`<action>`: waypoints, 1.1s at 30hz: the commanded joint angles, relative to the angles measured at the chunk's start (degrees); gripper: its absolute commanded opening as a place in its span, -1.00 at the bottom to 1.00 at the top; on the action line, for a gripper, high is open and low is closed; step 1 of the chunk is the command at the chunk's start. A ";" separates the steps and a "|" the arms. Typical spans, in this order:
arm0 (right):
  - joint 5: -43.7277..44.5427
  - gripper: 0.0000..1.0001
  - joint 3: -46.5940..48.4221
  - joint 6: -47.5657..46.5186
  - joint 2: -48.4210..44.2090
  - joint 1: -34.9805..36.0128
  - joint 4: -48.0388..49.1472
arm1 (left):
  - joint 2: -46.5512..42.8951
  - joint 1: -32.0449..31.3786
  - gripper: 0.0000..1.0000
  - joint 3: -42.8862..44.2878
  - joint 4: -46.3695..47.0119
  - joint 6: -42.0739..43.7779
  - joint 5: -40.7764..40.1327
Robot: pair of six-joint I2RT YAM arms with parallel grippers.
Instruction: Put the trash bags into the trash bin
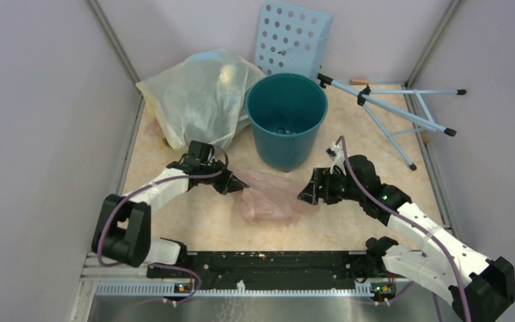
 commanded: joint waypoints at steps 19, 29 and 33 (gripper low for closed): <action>4.94 0.59 4.94 -14.68 8.32 15.45 6.97 | 11.40 0.95 -1.00 5.61 3.30 6.69 2.85; 4.30 -0.60 14.32 -20.97 18.33 16.53 5.52 | 12.35 0.95 -0.89 8.60 2.17 10.78 6.33; 4.49 -1.00 16.81 -17.88 18.19 16.53 2.41 | 10.47 0.93 -0.60 11.00 -1.53 15.99 4.82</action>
